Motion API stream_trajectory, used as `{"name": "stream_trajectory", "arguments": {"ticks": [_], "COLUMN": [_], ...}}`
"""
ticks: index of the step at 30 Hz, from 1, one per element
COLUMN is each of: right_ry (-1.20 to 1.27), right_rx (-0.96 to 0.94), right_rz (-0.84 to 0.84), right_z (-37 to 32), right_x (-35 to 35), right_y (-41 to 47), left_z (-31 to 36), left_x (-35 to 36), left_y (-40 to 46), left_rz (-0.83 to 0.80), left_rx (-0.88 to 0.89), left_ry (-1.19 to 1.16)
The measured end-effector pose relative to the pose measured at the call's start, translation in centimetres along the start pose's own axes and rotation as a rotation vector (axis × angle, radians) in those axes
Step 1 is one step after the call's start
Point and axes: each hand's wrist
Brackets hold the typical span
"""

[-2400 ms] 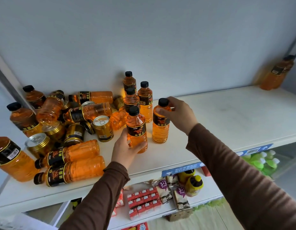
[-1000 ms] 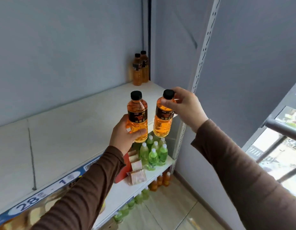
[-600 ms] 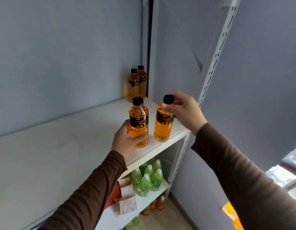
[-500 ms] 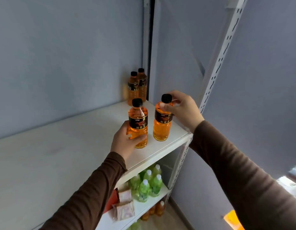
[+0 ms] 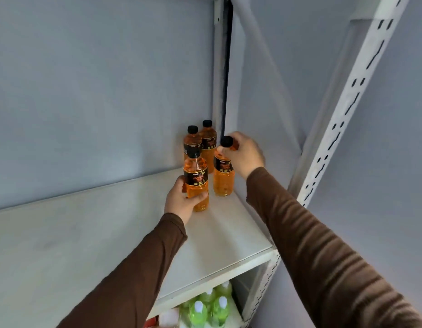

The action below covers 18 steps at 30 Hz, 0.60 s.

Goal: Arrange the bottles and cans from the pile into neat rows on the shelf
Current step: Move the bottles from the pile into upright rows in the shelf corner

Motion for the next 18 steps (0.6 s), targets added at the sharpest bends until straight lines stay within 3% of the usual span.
{"name": "stream_trajectory", "arguments": {"ticks": [7,18], "right_ry": [-0.146,-0.153], "right_rx": [0.013,0.031], "right_rz": [0.041,-0.019], "right_z": [-0.5,-0.6], "right_x": [2.6,4.6], "right_y": [4.8,8.0], "left_z": [-1.8,-3.2], "left_x": [2.1,2.7], "left_y": [4.9,8.8], "left_rz": [0.065,0.051], "left_rx": [-0.039,-0.041], "left_ry": [0.077,0.168]}}
Point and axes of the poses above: each hand's wrist, its own y-axis towards the middle knuckle, its own x-axis out of the palm, z = x × y, and after that the axes turned 12 degrees about x, right-handed
